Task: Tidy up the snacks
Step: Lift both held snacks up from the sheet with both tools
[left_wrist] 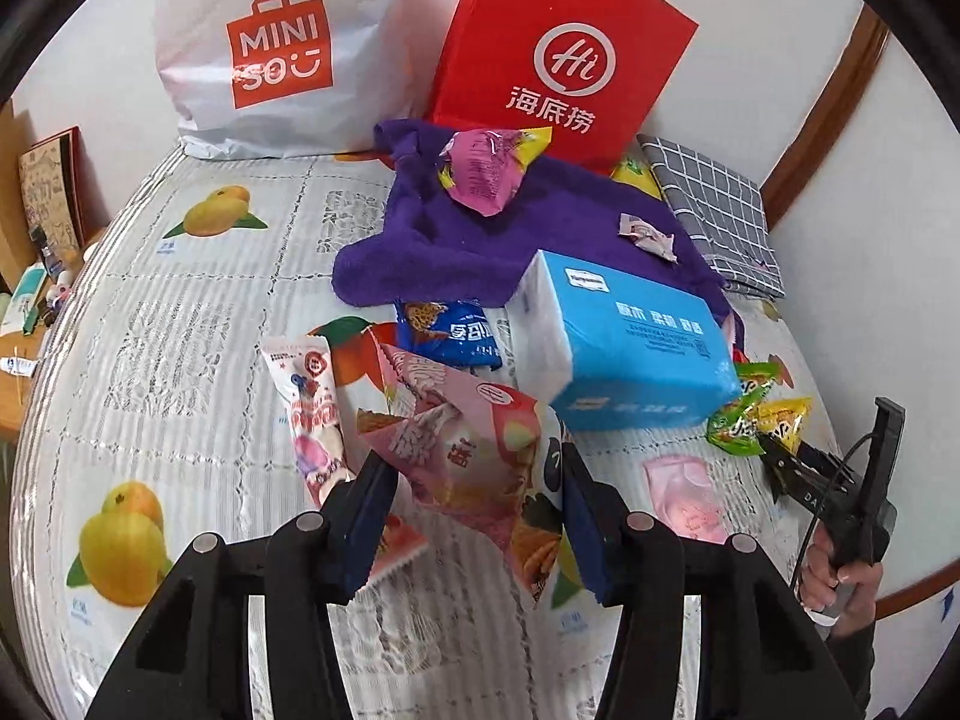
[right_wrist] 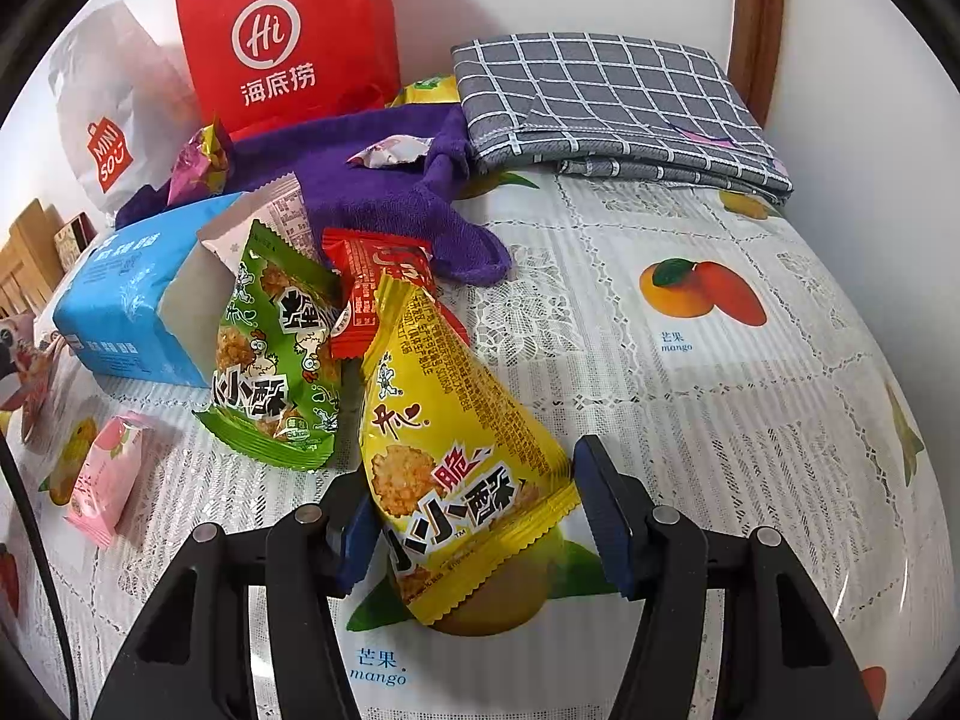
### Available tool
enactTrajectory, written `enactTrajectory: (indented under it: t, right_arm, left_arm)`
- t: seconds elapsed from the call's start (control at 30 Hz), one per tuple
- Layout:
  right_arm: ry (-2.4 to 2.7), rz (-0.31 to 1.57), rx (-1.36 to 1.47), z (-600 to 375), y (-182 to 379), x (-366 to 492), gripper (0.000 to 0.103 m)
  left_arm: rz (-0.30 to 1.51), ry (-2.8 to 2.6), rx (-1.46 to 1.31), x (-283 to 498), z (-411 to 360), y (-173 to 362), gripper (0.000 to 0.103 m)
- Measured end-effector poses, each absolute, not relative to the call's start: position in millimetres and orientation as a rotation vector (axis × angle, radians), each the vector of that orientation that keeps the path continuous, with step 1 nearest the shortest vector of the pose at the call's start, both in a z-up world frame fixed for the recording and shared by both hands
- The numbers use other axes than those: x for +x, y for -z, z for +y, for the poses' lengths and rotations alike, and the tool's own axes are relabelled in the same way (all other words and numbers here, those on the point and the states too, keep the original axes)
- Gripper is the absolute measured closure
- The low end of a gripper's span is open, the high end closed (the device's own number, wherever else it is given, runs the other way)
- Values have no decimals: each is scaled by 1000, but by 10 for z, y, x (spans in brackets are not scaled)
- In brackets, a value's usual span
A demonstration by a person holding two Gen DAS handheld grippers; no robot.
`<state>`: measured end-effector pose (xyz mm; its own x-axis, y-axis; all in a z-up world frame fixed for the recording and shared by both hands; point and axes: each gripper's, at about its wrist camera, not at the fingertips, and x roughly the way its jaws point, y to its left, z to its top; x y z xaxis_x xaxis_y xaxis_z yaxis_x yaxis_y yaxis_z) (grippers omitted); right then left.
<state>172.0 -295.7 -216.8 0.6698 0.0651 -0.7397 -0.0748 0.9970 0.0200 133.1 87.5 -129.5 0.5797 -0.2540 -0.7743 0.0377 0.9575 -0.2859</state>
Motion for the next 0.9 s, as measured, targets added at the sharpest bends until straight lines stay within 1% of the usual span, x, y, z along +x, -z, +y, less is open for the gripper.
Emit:
enactTrajectory:
  t: [0.17, 0.47, 0.67, 0.9]
  right_arm:
    - [-68, 823, -11, -2931, 2087, 1612, 47]
    - [-113, 749, 6, -2798, 1512, 1347, 48]
    - [-136, 708, 32, -2681, 1098, 1391, 48]
    - [-161, 685, 68, -2548, 788, 1585, 49]
  left_arm:
    - [917, 180, -255, 1245, 829, 1173, 52]
    - [880, 206, -246, 1266, 626, 964, 52]
    - [871, 197, -233, 1334, 535, 848, 52]
    - [854, 180, -227, 1456, 490, 693, 52]
